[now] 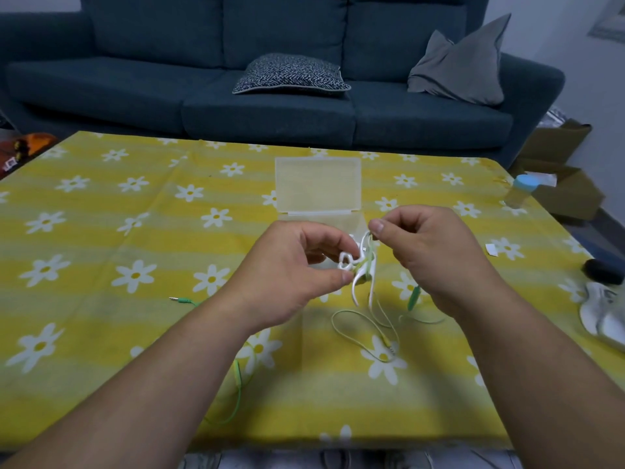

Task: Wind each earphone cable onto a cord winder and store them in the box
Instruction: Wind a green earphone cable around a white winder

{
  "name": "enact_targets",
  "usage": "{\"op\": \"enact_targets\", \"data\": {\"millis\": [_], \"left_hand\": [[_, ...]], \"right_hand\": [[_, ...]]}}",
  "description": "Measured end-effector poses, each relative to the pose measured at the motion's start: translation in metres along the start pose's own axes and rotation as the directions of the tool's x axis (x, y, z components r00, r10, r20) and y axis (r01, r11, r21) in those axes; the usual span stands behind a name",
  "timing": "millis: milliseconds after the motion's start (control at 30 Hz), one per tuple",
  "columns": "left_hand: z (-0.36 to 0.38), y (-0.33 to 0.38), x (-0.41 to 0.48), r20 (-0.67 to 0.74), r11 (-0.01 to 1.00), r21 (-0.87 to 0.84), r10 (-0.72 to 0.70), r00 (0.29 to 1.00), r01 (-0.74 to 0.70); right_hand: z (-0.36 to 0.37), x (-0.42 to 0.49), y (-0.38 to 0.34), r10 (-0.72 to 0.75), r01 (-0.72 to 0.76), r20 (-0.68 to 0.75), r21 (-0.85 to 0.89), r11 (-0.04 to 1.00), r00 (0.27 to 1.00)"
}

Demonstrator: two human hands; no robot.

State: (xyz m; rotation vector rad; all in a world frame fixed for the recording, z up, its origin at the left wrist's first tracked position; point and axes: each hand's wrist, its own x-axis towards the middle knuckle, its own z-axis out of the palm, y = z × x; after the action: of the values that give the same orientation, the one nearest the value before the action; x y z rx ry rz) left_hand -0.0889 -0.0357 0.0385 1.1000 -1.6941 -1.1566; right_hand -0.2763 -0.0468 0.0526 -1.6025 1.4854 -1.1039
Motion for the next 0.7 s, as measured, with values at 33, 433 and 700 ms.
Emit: {"op": "enact_targets", "data": {"millis": [33,433,700], "left_hand": [[-0.0001,-0.0002,-0.0003,0.006,1.000,-0.010,-0.001,1.000,0.001],[-0.0011,0.0044,-0.0021,0.065,0.999,0.037,-0.011,0.998,0.009],[-0.0005,0.0020,-0.0011,-0.056,0.990,-0.141,-0.017,0.998,0.009]], "right_hand": [[0.0006,-0.0003,0.0001,0.019,-0.020,0.020,0.023,1.000,1.000],[0.0051,0.0013,0.0018,-0.060,0.059,-0.054,-0.025,0.998,0.997],[0.0056,0.0027,0.0036,0.053,-0.040,-0.096,0.142,0.989,0.994]]}}
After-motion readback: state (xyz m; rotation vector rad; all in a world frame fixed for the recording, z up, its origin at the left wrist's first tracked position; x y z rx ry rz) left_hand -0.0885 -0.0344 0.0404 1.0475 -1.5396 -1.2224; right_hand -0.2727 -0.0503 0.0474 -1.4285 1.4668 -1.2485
